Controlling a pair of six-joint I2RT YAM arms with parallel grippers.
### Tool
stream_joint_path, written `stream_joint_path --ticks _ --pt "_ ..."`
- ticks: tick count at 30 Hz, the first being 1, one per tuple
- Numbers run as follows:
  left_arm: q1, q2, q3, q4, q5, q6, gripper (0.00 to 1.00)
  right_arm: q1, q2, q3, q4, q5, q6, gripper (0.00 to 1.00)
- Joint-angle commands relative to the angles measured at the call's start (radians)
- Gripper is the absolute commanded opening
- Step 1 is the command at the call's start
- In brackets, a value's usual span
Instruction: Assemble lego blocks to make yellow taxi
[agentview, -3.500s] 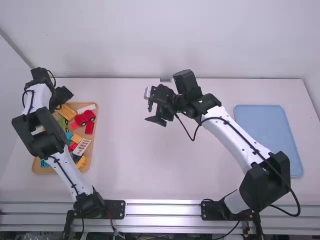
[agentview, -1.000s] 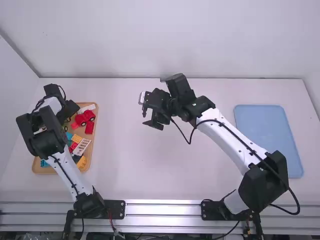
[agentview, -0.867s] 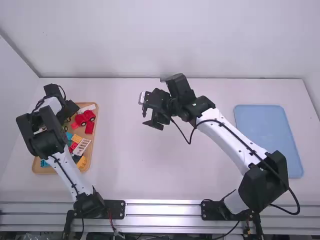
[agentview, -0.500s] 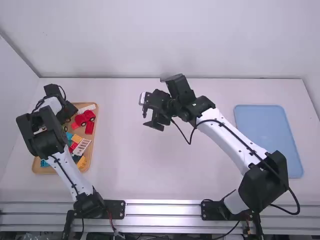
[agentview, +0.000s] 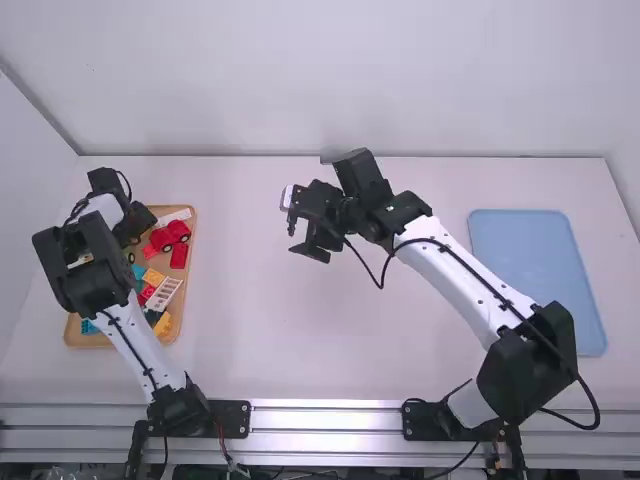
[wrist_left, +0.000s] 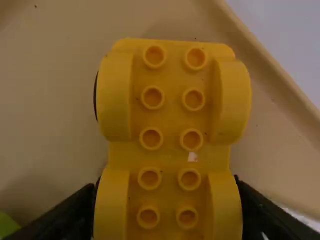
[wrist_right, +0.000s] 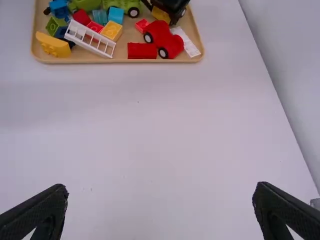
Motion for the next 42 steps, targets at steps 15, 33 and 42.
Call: stream_joint_path --ticks 15,33,42 --pt "0.004 0.002 0.076 -0.126 -0.005 0.053 0.58 -0.003 0.009 0.019 0.002 0.04 0.002 0.99" --pt "-0.072 -0.715 -0.52 0.084 0.346 0.411 0.29 -0.109 -0.038 0.019 -0.053 -0.134 -0.016 0.99" --pt "-0.38 -0.905 -0.69 0.026 0.557 0.74 0.11 -0.237 -0.088 0.018 -0.208 -0.422 -0.154 0.99"
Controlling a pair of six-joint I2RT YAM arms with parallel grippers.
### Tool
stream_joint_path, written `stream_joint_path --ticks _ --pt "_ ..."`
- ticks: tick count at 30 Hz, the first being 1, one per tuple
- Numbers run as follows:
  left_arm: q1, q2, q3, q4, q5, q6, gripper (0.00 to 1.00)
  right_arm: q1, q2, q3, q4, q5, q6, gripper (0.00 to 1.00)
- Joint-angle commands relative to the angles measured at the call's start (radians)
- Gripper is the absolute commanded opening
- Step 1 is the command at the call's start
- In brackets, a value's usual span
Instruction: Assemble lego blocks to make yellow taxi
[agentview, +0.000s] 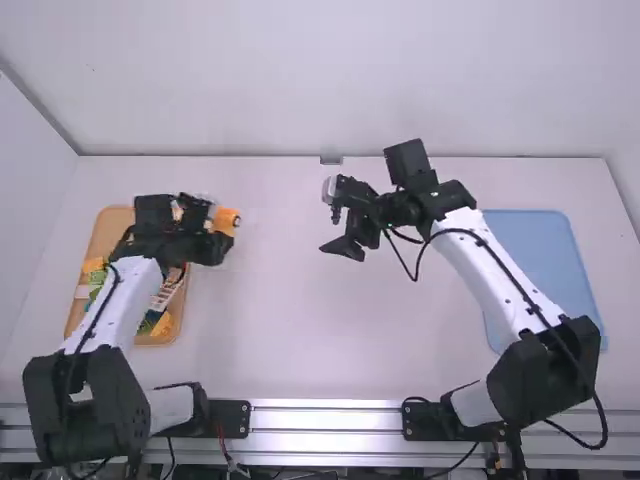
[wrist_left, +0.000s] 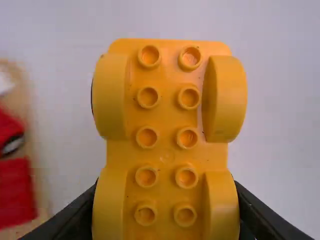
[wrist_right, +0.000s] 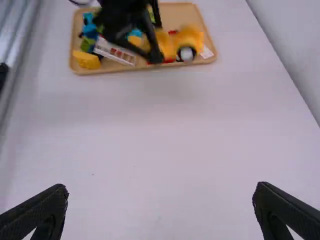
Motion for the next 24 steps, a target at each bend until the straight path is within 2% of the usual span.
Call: stream_joint_path --ticks 1,4,7,9,12,14,17,24 --pt "-0.128 -0.017 0.005 0.0 -0.026 0.107 0.1 -0.066 -0.036 0.018 -0.063 -0.188 -0.103 0.99" --pt "-0.24 0.008 0.005 -0.005 -0.089 0.151 0.08 -0.117 -0.035 0.018 -0.132 -0.238 -0.151 0.99" --pt "-0.375 0.068 0.005 -0.022 -0.163 0.291 0.06 -0.186 -0.036 -0.014 -0.172 -0.308 -0.194 0.99" --pt "-0.426 0.104 0.005 -0.014 -0.195 0.297 0.02 -0.22 -0.039 -0.043 -0.154 -0.335 -0.191 0.98" --pt "-0.492 0.177 0.005 -0.007 -0.195 0.335 0.02 -0.27 -0.05 -0.096 -0.074 -0.349 -0.141 0.99" --pt "-0.533 0.254 0.011 -0.011 -0.146 0.437 0.02 -0.302 -0.055 -0.132 0.034 -0.314 -0.018 0.99" --pt "-0.564 0.323 0.027 -0.011 -0.132 0.531 0.02 -0.317 -0.055 -0.156 0.106 -0.287 0.066 0.99" --pt "-0.584 0.44 0.063 0.047 -0.13 0.705 0.02 -0.294 -0.054 -0.173 0.109 -0.269 0.028 0.99"
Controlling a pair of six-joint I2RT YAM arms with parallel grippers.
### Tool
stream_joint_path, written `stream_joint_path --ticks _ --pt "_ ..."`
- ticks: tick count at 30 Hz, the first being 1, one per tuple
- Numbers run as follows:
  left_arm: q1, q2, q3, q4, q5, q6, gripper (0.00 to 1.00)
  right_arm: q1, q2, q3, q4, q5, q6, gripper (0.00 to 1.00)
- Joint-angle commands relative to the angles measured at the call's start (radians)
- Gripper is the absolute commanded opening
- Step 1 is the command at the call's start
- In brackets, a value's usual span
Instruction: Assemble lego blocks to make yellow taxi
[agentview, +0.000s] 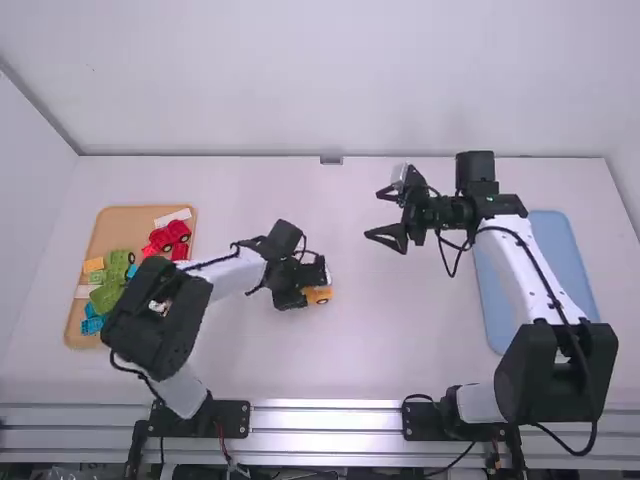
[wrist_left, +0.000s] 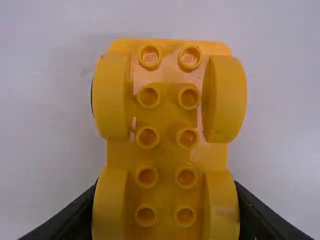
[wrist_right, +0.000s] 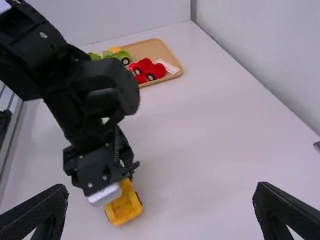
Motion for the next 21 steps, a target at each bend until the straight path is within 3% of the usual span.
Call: stream_joint_path --ticks 1,5,12,21 --pt "0.001 0.025 0.03 0.021 0.026 0.13 0.02 0.021 -0.032 -0.009 0.003 0.015 0.011 0.98" --pt "0.003 0.036 0.028 0.037 0.098 0.226 0.18 0.045 -0.032 -0.008 0.034 0.059 0.031 0.99" --pt "-0.003 0.037 0.026 0.036 0.152 0.268 0.23 0.079 -0.032 -0.008 0.1 0.117 0.097 0.99" --pt "-0.002 0.037 0.026 0.034 0.144 0.154 0.37 0.083 -0.032 -0.008 0.104 0.116 0.096 0.98"
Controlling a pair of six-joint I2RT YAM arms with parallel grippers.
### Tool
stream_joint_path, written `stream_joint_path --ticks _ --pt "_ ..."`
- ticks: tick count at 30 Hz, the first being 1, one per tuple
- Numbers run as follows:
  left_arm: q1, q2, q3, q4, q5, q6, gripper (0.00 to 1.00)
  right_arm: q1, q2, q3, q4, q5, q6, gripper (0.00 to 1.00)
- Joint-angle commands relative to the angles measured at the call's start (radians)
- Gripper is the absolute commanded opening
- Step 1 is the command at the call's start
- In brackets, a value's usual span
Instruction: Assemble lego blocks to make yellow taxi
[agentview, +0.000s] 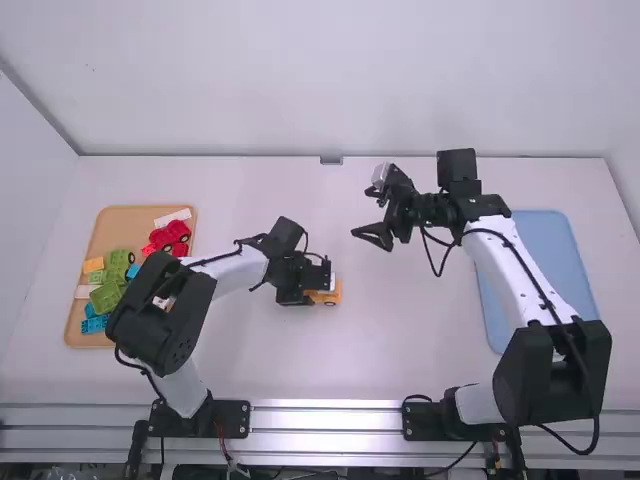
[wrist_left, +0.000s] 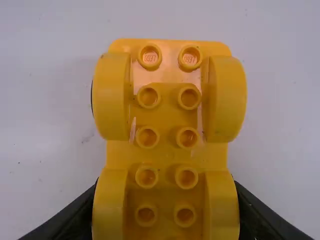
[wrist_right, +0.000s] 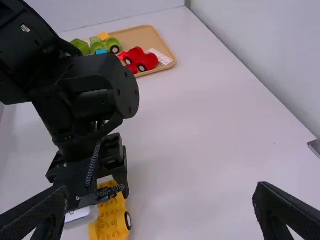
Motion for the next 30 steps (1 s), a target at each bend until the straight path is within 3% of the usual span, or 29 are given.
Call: stream_joint_path --ticks 1,5,10,11,12,19,24,30 --pt "-0.002 0.015 0.011 -0.007 0.026 -0.049 0.39 0.0 -0.032 -0.005 0.0 -0.006 0.005 0.98" --pt "-0.002 0.015 0.01 -0.02 0.029 -0.048 0.44 0.003 -0.032 -0.005 -0.003 -0.006 0.008 0.98" --pt "-0.002 0.015 0.006 -0.018 0.029 -0.048 0.67 0.002 -0.032 -0.005 -0.004 -0.006 0.008 0.99" --pt "-0.002 0.015 0.007 -0.018 0.028 -0.048 0.8 0.002 -0.032 -0.005 -0.004 -0.006 0.008 0.99" --pt "-0.002 0.015 0.009 -0.018 0.026 -0.047 0.99 0.001 -0.032 -0.005 -0.004 -0.006 0.008 0.98" --pt "0.0 0.014 0.034 -0.031 0.026 -0.048 0.99 0.002 -0.032 -0.005 -0.005 -0.006 0.009 0.99" --pt "0.04 -0.057 0.114 -0.184 0.039 -0.05 0.99 0.002 -0.032 -0.005 -0.003 -0.022 0.009 0.98" --pt "0.164 -0.224 0.164 -0.206 0.043 -0.327 0.99 0.022 -0.032 -0.005 0.014 -0.056 0.009 0.98"
